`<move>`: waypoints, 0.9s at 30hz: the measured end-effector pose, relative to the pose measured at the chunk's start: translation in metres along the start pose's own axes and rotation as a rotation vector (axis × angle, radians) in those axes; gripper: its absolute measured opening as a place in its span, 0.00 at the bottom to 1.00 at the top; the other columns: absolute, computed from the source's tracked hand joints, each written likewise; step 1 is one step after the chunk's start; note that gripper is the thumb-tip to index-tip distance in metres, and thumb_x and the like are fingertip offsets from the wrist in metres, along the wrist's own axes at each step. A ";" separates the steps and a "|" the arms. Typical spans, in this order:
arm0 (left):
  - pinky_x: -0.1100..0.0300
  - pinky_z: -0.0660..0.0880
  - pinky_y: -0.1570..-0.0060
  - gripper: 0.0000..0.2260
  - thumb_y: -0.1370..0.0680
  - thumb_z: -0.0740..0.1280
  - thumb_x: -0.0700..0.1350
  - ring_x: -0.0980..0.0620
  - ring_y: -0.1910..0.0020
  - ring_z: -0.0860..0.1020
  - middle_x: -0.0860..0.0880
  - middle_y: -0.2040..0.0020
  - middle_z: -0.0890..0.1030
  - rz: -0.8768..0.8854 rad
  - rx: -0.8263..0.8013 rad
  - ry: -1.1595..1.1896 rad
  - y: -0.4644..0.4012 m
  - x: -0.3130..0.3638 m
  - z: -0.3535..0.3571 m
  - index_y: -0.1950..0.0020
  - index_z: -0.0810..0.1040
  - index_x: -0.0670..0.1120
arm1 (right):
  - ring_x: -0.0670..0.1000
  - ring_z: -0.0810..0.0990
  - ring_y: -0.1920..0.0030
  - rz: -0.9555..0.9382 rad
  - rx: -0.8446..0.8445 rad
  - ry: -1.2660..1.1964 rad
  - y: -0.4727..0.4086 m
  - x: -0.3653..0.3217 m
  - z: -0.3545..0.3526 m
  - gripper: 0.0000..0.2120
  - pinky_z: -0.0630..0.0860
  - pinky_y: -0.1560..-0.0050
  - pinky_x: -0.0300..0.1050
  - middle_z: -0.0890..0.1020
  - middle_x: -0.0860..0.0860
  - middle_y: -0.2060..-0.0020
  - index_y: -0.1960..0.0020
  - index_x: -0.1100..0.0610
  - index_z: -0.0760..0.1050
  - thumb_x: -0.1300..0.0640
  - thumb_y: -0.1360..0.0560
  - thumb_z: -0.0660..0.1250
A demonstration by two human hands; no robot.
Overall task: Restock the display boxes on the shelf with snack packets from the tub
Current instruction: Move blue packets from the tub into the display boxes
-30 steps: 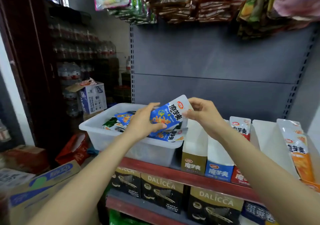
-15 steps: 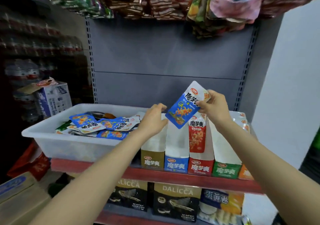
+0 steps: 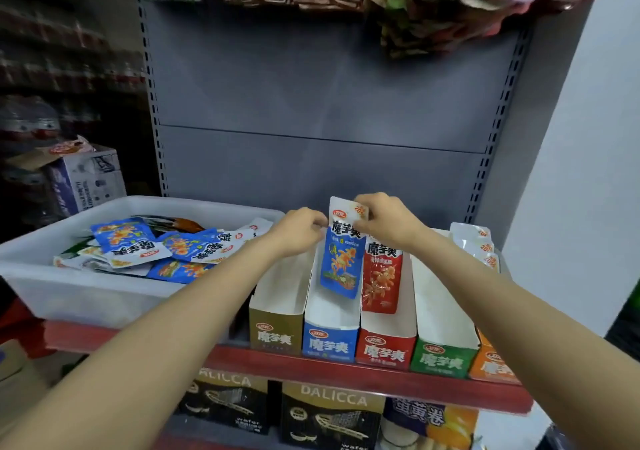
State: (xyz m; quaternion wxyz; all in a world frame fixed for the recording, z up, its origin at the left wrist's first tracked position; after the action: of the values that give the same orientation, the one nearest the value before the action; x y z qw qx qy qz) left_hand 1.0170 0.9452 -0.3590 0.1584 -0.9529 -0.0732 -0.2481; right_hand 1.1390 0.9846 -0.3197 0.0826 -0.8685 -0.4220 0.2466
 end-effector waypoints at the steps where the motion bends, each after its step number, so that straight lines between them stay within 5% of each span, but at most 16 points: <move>1: 0.58 0.71 0.42 0.14 0.22 0.62 0.39 0.48 0.39 0.75 0.47 0.39 0.79 -0.003 0.014 0.036 0.000 -0.003 0.000 0.38 0.77 0.45 | 0.52 0.76 0.57 -0.019 0.010 0.019 -0.002 0.001 0.003 0.06 0.70 0.64 0.41 0.79 0.52 0.56 0.50 0.59 0.74 0.63 0.26 0.67; 6: 0.62 0.70 0.42 0.14 0.23 0.65 0.38 0.53 0.38 0.75 0.49 0.38 0.78 0.001 0.029 0.175 0.000 -0.010 0.000 0.38 0.75 0.45 | 0.53 0.79 0.54 -0.013 0.121 0.000 -0.007 0.015 0.015 0.14 0.78 0.55 0.51 0.81 0.52 0.49 0.43 0.52 0.72 0.61 0.27 0.68; 13: 0.62 0.70 0.45 0.17 0.25 0.66 0.36 0.52 0.39 0.75 0.48 0.39 0.78 -0.037 0.017 0.230 -0.003 -0.011 0.000 0.36 0.74 0.43 | 0.54 0.72 0.40 -0.009 0.105 0.260 -0.008 0.015 0.024 0.19 0.74 0.49 0.51 0.76 0.54 0.43 0.35 0.52 0.73 0.59 0.25 0.67; 17: 0.63 0.69 0.48 0.20 0.25 0.67 0.36 0.53 0.42 0.74 0.48 0.38 0.77 -0.065 0.007 0.268 -0.002 -0.011 -0.001 0.33 0.69 0.43 | 0.53 0.80 0.50 0.010 0.093 0.081 -0.015 0.018 0.020 0.11 0.79 0.54 0.48 0.82 0.53 0.48 0.43 0.53 0.77 0.62 0.23 0.64; 23: 0.62 0.70 0.49 0.17 0.25 0.67 0.36 0.56 0.46 0.73 0.48 0.39 0.77 -0.063 0.000 0.262 -0.003 -0.012 0.000 0.37 0.71 0.43 | 0.47 0.77 0.56 -0.007 0.060 -0.035 -0.019 0.014 0.016 0.10 0.72 0.65 0.34 0.82 0.53 0.51 0.43 0.57 0.78 0.63 0.23 0.64; 27: 0.62 0.70 0.47 0.21 0.24 0.67 0.37 0.52 0.39 0.74 0.48 0.37 0.76 -0.067 -0.011 0.251 -0.004 -0.010 0.001 0.32 0.68 0.43 | 0.53 0.80 0.51 0.028 0.069 0.116 -0.019 0.019 0.026 0.10 0.79 0.56 0.47 0.80 0.54 0.47 0.42 0.55 0.77 0.61 0.22 0.62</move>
State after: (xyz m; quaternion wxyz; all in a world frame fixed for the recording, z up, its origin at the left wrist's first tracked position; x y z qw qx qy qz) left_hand 1.0081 0.9487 -0.3639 0.1525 -0.9123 -0.0833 -0.3709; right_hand 1.1228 1.0095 -0.3426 0.1335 -0.8837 -0.3956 0.2114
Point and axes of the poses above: each hand's wrist, its own y-axis away from the middle knuckle, its own z-axis out of the palm, x = y × z, the point moved 8 cm from there along -y, towards the middle knuckle
